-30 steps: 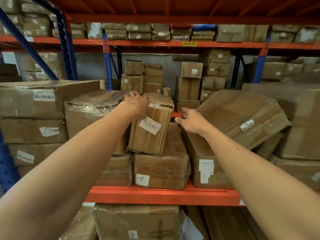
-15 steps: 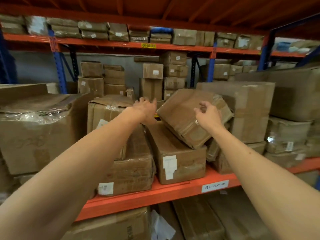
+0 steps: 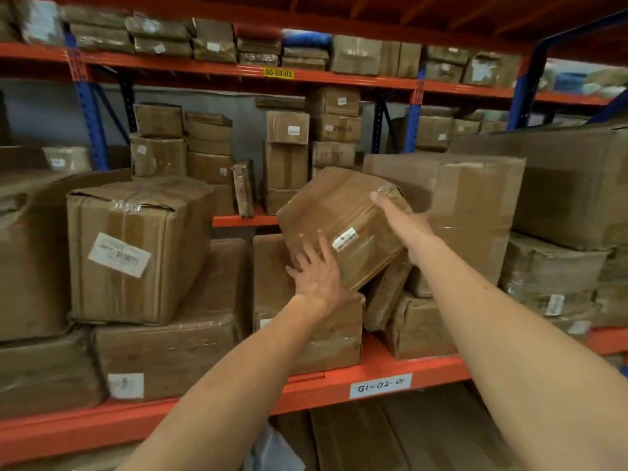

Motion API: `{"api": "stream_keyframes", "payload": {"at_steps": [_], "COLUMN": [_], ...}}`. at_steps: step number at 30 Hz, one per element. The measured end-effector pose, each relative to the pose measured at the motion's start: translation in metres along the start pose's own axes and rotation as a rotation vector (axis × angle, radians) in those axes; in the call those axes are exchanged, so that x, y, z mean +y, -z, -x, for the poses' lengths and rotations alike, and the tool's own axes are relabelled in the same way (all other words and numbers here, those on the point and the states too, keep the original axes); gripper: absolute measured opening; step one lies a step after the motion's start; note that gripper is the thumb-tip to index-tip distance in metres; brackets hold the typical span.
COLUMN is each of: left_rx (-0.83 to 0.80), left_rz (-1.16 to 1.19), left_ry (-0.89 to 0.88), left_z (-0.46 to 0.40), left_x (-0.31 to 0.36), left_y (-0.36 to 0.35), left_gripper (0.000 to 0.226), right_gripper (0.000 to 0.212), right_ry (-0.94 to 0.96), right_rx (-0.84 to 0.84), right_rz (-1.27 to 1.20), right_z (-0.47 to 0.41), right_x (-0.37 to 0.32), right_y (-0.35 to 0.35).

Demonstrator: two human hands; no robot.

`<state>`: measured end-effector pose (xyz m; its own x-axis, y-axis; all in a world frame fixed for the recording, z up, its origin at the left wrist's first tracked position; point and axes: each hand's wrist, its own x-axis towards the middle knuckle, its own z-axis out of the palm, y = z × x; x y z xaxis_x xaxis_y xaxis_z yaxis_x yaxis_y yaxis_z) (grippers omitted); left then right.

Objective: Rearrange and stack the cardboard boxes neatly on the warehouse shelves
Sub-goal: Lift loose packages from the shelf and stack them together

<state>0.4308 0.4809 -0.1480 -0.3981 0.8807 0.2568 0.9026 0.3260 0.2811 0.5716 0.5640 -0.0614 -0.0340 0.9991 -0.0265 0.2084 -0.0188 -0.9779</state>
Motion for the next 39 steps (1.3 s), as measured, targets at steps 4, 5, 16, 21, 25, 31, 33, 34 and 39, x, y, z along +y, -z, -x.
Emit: {"api": "stream_keyframes", "payload": {"at_steps": [4,5,16,21,25,31,33,34,39], "left_rx": [0.223,0.259,0.327,0.253,0.274,0.425,0.371,0.338,0.278], "left_rz": [0.007,0.003,0.42,0.742,0.821,0.539,0.363,0.259,-0.026], "left_ry": [0.072,0.087,0.275,0.166,0.044,-0.234,-0.256,-0.265,-0.255], "left_z": [-0.002,-0.003,0.004,0.012,0.022,0.015,0.011,0.01,0.012], "left_x": [0.01,0.012,0.054,0.01,-0.051,-0.074,-0.069,-0.068,-0.059], "left_y": [-0.033,-0.036,-0.038,-0.024,0.018,0.088,0.106,0.113,0.134], "left_gripper": [0.164,0.16,0.133,0.131,0.152,0.159,0.149,0.141,0.119], "right_gripper": [0.162,0.153,0.1,0.114,0.131,0.082,0.068,0.067,0.07], "right_ry": [-0.033,-0.047,0.597,0.854,0.864,0.693,0.455,0.317,-0.297], "right_rx": [-0.036,0.008,0.192,0.139,0.136,-0.095,-0.109,-0.104,-0.26], "right_rz": [0.044,0.051,0.437,0.656,0.631,0.0,-0.058,-0.026,-0.242], "right_z": [-0.018,-0.019,0.027,0.055,0.074,0.072,0.062,0.057,0.05], "right_x": [-0.016,-0.017,-0.051,-0.051,-0.031,0.01,0.024,0.034,0.093], "right_y": [-0.015,-0.019,-0.052,-0.078,-0.087,-0.059,-0.049,-0.045,-0.048]}}
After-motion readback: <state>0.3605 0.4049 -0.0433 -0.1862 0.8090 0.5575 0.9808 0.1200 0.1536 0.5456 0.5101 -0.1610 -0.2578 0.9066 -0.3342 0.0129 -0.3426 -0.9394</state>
